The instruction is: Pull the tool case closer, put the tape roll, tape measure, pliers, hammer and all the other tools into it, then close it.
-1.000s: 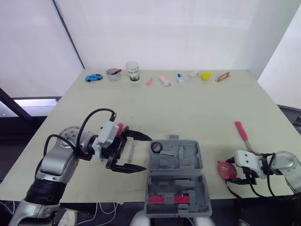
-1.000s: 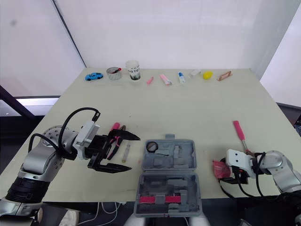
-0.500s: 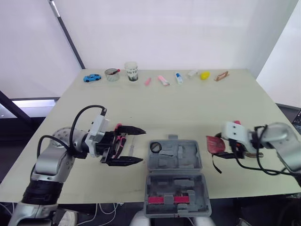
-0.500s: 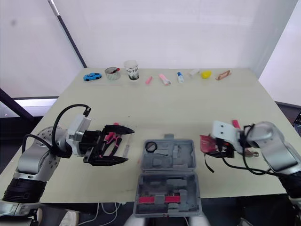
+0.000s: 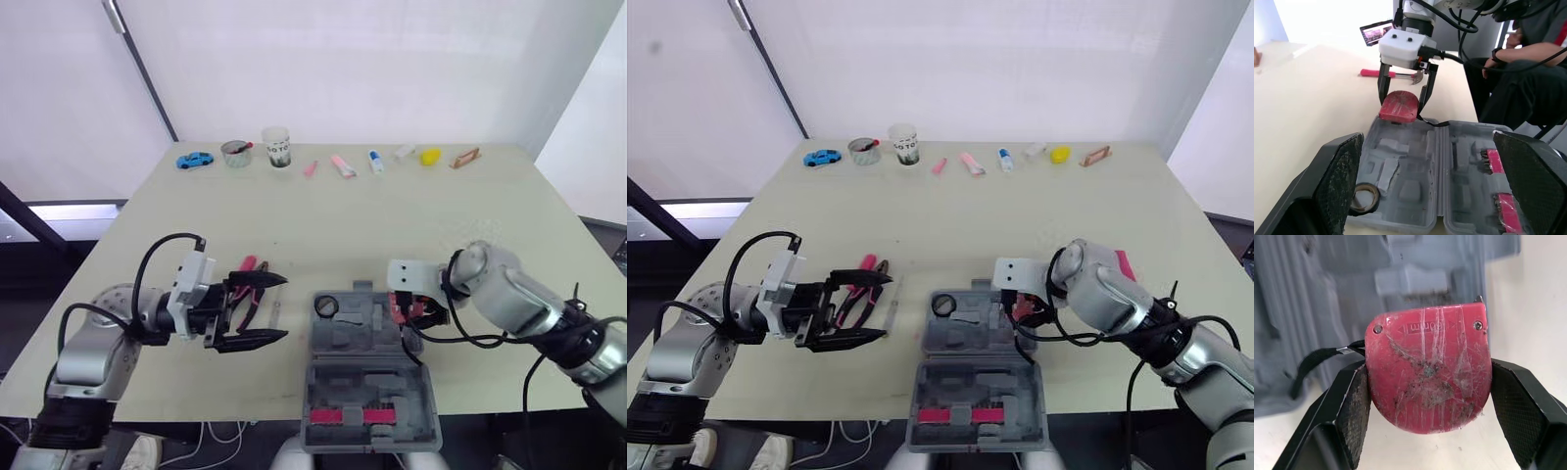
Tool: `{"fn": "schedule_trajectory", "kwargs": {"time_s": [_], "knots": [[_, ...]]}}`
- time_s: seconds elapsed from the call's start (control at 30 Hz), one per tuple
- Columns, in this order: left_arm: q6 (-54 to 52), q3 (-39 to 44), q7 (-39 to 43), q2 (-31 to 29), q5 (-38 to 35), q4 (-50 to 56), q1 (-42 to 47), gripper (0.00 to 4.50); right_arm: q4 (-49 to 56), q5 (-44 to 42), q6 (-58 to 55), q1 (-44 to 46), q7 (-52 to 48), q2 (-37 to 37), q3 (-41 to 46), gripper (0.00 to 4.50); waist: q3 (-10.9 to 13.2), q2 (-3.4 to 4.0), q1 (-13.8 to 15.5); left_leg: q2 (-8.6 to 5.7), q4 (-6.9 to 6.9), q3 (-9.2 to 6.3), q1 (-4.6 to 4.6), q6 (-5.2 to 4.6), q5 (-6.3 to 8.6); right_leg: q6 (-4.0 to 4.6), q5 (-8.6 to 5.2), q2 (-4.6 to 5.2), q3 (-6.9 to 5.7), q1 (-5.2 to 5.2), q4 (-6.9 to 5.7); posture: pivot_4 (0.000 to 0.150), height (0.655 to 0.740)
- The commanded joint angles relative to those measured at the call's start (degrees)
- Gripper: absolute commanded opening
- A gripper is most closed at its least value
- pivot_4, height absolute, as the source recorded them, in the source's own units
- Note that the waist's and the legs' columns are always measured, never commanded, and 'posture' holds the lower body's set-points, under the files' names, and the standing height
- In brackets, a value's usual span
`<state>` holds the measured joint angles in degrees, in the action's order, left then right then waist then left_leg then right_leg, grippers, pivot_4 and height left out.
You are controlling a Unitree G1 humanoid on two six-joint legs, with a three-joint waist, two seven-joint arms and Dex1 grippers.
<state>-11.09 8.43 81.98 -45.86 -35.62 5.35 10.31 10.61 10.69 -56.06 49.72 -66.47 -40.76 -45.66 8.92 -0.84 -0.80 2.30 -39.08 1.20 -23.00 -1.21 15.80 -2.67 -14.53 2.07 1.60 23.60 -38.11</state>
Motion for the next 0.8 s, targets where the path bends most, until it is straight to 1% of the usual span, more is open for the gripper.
{"fn": "schedule_trajectory", "kwargs": {"time_s": [0.03, 0.27, 0.4, 0.53, 0.67, 0.7, 0.73, 0.8], "knots": [[0.93, 1.18, -0.66, -0.62, 0.42, 2.26, -0.56, 4.50, -2.81, 2.26, -0.33, 2.48, 0.16, 1.80, -2.32, 3.05, 0.00, 0.00, -0.03, 0.00, 0.00, 0.01, 0.00, 0.00, 0.00, 0.00, 0.00, 0.00, 0.00, 0.00, 0.00, 0.150, 0.7400], [1.53, 1.16, -1.20, -0.80, 1.65, 2.13, -0.30, 4.50, -9.41, 4.30, 2.11, 3.26, 1.24, 6.43, -4.94, 3.05, 0.01, 0.01, -0.04, 0.00, 0.01, 0.01, -0.01, 0.00, 0.00, 0.00, 0.00, 0.00, 0.00, 0.01, 0.00, 0.150, 0.7400], [1.50, 1.04, -1.41, -0.72, 1.75, 2.22, -0.32, 4.50, -12.91, 4.85, 3.75, 3.52, 1.96, 8.98, -4.72, 3.05, 0.01, 0.01, -0.05, 0.00, 0.00, 0.02, -0.01, 0.00, 0.00, 0.00, 0.00, 0.00, 0.00, 0.01, 0.00, 0.150, 0.7400], [1.14, 0.71, -1.87, -0.45, 1.64, 2.73, -0.09, 4.50, -16.32, 6.09, 6.72, 3.98, 3.05, 10.33, -4.42, 3.05, 0.01, 0.01, -0.18, 0.00, 0.00, 0.02, 0.00, 0.00, 0.00, 0.00, 0.01, -0.01, -0.01, 0.01, -0.02, 0.150, 0.7400], [1.00, 0.62, -2.05, -0.34, 1.40, 2.75, 0.09, 4.50, -16.91, 6.38, 8.53, 3.45, 3.25, 10.78, -3.41, 3.05, 0.00, 0.00, -0.36, 0.00, 0.00, 0.02, 0.04, 0.00, 0.00, 0.04, 0.04, -0.01, 0.00, -0.01, -0.03, 0.150, 0.7400], [0.97, 0.60, -2.04, -0.34, 1.39, 2.70, 0.15, 4.50, -16.93, 6.45, 8.68, 3.38, 3.09, 10.79, -3.30, 4.08, 0.00, 0.00, -0.36, 0.00, 0.00, 0.02, 0.05, 0.00, 0.00, 0.05, 0.05, -0.01, 0.00, -0.01, -0.05, 0.150, 0.7400], [0.96, 0.59, -1.97, -0.36, 1.40, 2.64, 0.17, 4.50, -16.76, 6.60, 8.81, 3.26, 2.86, 10.64, -3.36, 4.45, 0.00, 0.00, -0.35, 0.00, 0.00, 0.02, 0.06, 0.00, 0.00, 0.06, 0.06, -0.01, 0.00, -0.01, -0.07, 0.150, 0.7400], [0.92, 0.51, -1.86, -0.39, 1.43, 2.54, 0.25, 4.50, -16.77, 7.06, 9.21, 3.11, 3.18, 10.57, -3.22, 4.45, 0.00, 0.00, -0.33, 0.00, 0.00, 0.02, 0.07, 0.00, 0.00, 0.07, 0.06, -0.01, -0.01, 0.00, -0.13, 0.150, 0.7400]]}}
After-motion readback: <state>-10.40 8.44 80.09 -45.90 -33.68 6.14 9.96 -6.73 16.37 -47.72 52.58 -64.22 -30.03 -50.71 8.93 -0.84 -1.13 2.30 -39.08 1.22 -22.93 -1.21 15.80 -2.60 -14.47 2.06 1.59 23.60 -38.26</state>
